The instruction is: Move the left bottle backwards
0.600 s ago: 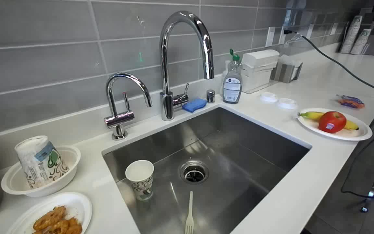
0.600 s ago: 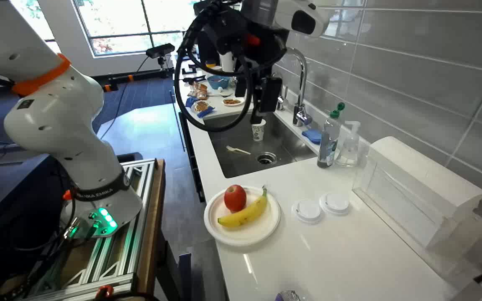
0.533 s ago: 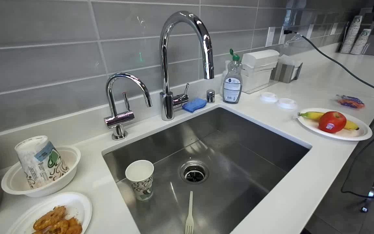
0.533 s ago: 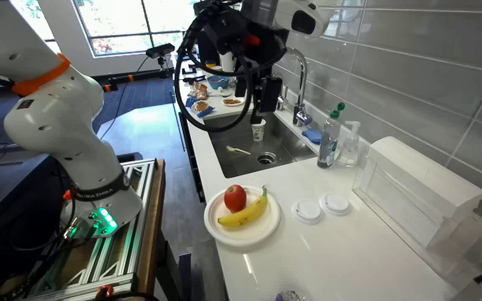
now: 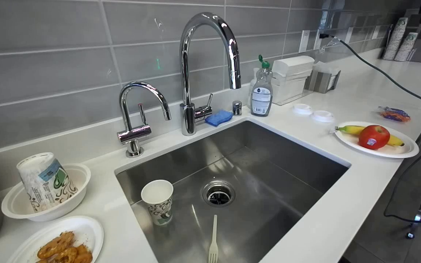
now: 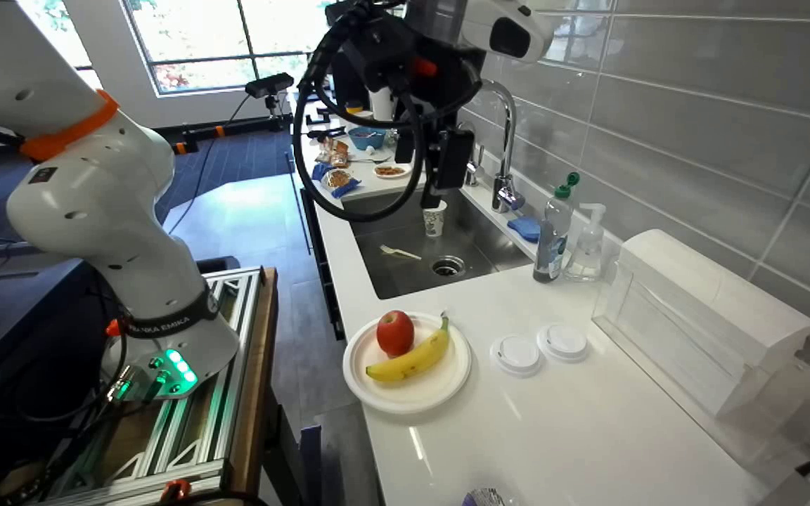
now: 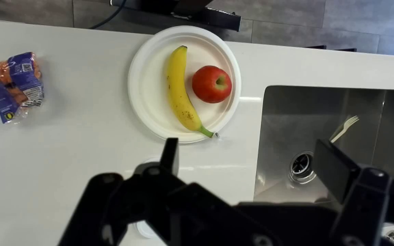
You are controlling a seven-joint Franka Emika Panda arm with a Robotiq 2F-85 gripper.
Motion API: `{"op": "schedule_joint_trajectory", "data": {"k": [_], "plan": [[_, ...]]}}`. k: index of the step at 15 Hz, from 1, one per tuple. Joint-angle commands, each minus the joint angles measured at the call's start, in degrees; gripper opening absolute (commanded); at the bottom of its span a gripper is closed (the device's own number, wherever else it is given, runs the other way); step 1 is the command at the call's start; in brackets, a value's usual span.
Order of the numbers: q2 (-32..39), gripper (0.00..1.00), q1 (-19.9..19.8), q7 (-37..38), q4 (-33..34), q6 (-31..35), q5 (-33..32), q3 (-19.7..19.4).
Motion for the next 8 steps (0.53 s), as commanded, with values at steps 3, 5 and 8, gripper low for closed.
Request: {"op": "schedule_joint_trajectory", "data": {"k": [3, 5, 8], "plan": [[1.3, 1.00, -1.1, -0.8, -0.2, 4.0, 0.6, 3.1], [2.5, 1.00, -0.3, -1.5, -0.4, 7.8, 0.6, 4.9], [5.5, 1.00, 1.0, -2.2, 0.0, 14.6, 0.8, 8.2]]}}
